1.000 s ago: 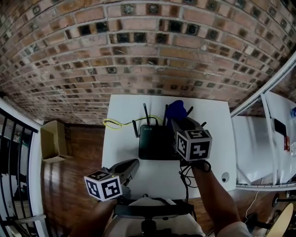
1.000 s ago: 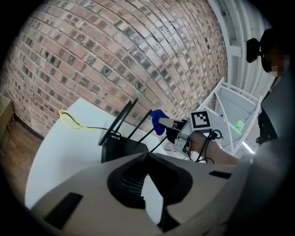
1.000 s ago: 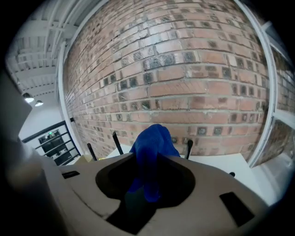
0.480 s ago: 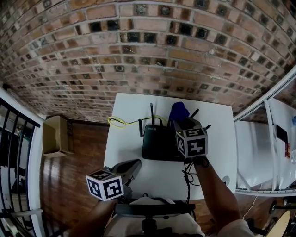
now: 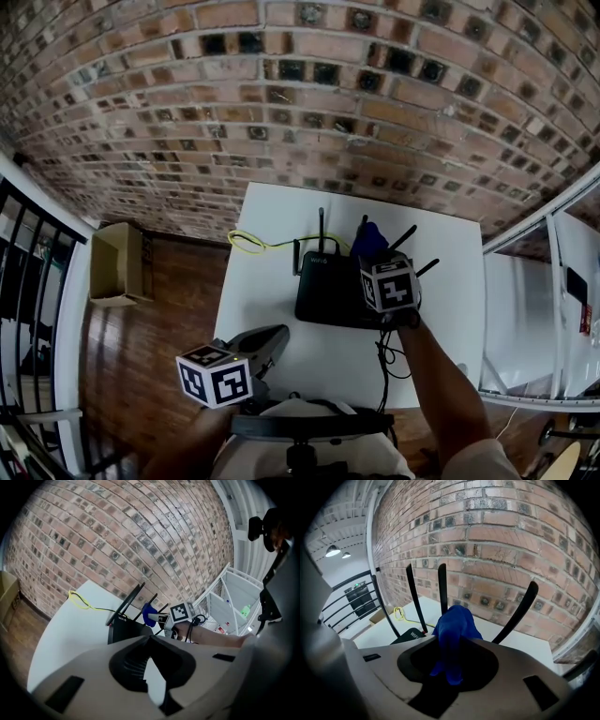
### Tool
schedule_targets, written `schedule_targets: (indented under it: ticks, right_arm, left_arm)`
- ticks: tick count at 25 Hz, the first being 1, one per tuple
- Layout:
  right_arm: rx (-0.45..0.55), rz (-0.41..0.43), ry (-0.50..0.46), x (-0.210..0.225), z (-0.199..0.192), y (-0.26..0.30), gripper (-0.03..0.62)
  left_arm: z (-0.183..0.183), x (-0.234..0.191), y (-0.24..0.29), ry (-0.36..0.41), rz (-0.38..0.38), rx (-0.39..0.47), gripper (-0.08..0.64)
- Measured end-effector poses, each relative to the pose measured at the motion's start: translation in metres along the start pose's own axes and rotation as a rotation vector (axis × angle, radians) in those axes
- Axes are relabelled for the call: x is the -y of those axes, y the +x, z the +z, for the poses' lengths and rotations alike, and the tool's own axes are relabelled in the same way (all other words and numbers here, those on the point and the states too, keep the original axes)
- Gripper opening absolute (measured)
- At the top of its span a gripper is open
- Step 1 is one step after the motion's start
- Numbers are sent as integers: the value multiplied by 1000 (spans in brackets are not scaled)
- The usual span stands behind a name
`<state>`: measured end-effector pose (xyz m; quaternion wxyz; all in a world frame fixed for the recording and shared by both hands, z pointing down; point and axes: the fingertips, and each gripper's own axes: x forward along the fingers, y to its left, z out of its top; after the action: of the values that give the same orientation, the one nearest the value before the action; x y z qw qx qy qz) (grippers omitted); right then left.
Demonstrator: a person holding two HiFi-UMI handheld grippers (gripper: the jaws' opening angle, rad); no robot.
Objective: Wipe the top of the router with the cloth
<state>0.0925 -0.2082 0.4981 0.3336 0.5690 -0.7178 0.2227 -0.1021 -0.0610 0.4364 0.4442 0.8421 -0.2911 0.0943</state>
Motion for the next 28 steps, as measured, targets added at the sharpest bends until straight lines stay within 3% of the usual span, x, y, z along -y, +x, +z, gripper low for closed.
schedule_targets:
  ticks: [9, 13, 19, 28]
  right_arm:
    - [-168, 3, 54, 2, -48, 34, 135]
    - [-189, 13, 112, 0, -56, 36, 135]
    - [-99, 21, 147, -4, -41, 10, 135]
    - [107, 113, 174, -30, 8, -59, 135]
  left_arm:
    - [1, -7, -6, -16, 10, 12, 28]
    - [2, -7, -7, -11, 7, 10, 28]
    - [0, -7, -1, -11, -6, -9, 28]
    - [1, 6, 17, 38, -39, -40, 28]
